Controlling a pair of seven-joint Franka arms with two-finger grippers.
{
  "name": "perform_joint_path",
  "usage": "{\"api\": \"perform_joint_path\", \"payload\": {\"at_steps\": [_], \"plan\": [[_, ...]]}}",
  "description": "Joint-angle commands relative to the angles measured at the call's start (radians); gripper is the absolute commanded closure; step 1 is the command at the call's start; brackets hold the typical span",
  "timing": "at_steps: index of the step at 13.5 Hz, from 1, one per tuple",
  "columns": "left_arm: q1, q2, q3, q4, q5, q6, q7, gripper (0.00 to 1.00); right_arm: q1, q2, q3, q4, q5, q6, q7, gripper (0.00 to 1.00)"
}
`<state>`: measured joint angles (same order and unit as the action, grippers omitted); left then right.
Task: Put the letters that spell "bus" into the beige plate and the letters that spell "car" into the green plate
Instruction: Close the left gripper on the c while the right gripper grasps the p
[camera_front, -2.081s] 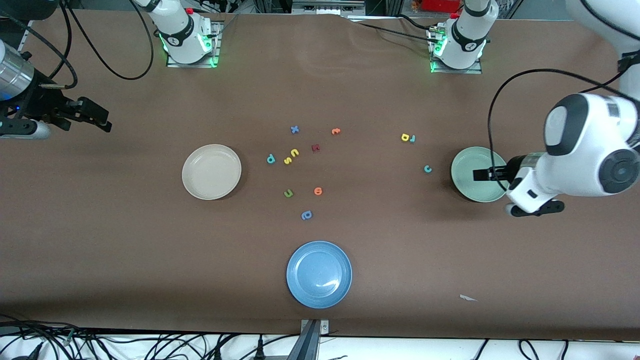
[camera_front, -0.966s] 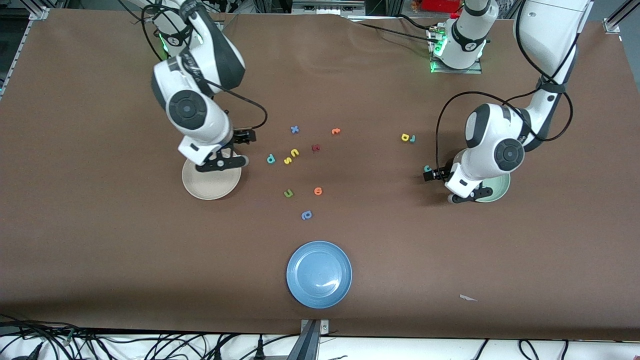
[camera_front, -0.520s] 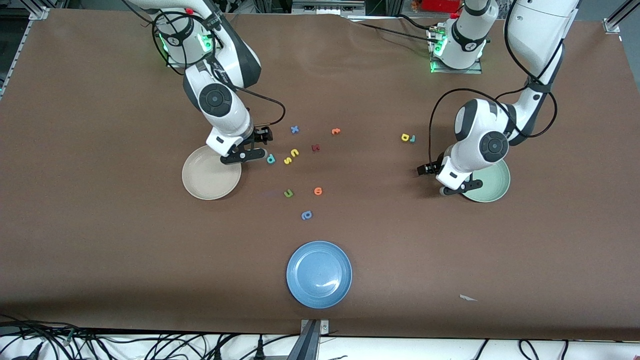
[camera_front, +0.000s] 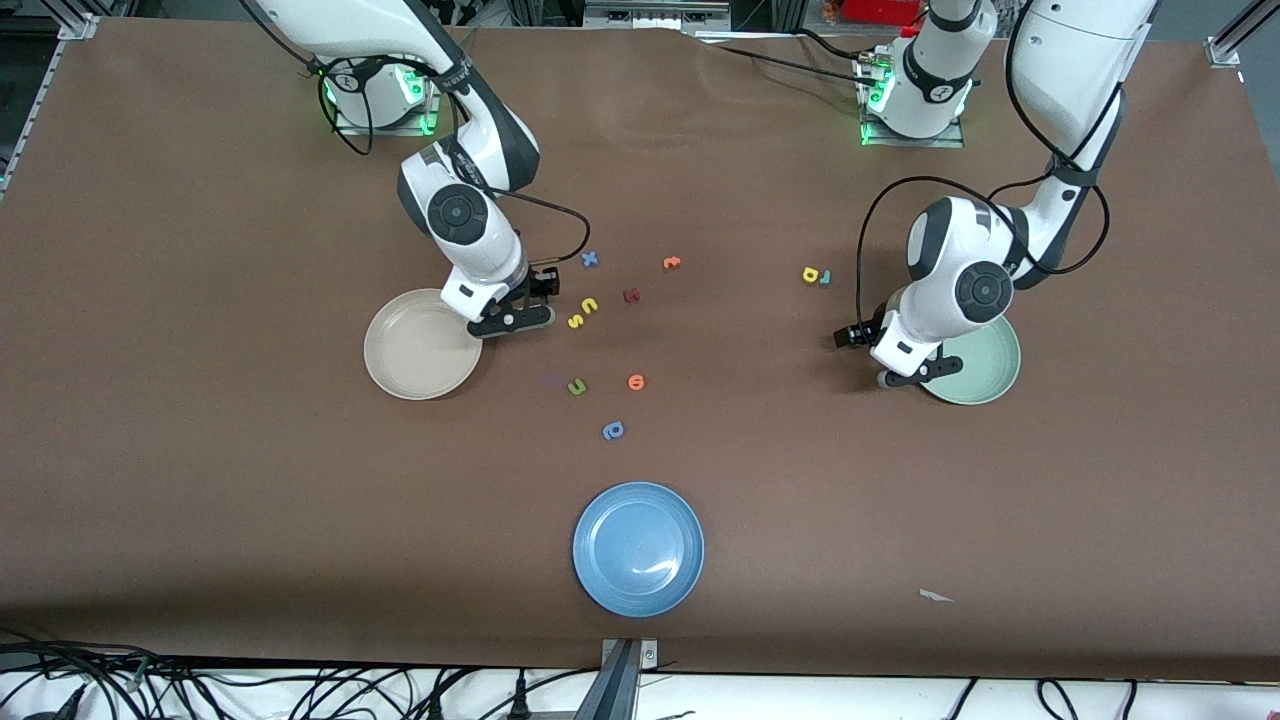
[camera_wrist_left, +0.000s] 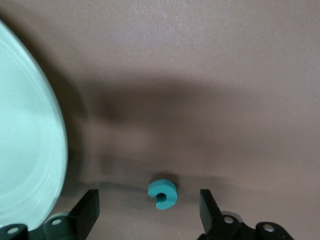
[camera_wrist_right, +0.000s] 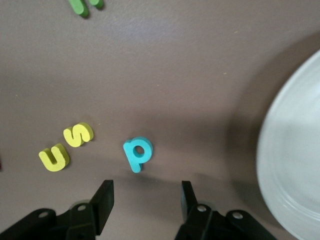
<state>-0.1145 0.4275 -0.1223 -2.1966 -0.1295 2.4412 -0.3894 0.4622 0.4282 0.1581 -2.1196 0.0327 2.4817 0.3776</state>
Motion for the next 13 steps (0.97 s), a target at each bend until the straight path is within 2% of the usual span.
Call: {"api": "perform_joint_path", "payload": {"at_steps": [1, 4, 7, 10, 13], "plan": [[-0.022, 0.025, 0.006, -0.002, -0.019, 0.053, -0.019, 0.11, 0.012, 0.035, 0.001, 0.010, -0.013, 0.060, 0.018, 0.42], [-0.022, 0.024, 0.006, -0.003, -0.019, 0.053, -0.020, 0.12, 0.013, 0.073, 0.001, 0.010, -0.014, 0.137, 0.017, 0.42], [-0.022, 0.022, 0.006, -0.003, -0.019, 0.042, -0.028, 0.24, 0.013, 0.070, -0.002, 0.012, -0.017, 0.137, 0.006, 0.46], [-0.024, 0.008, 0.004, -0.005, -0.019, -0.002, -0.040, 0.24, 0.013, 0.073, -0.002, 0.017, -0.054, 0.138, 0.010, 0.52], [-0.024, 0.005, -0.005, -0.003, -0.019, -0.005, -0.046, 0.27, 0.013, 0.073, -0.002, 0.017, -0.069, 0.138, 0.009, 0.53]]}}
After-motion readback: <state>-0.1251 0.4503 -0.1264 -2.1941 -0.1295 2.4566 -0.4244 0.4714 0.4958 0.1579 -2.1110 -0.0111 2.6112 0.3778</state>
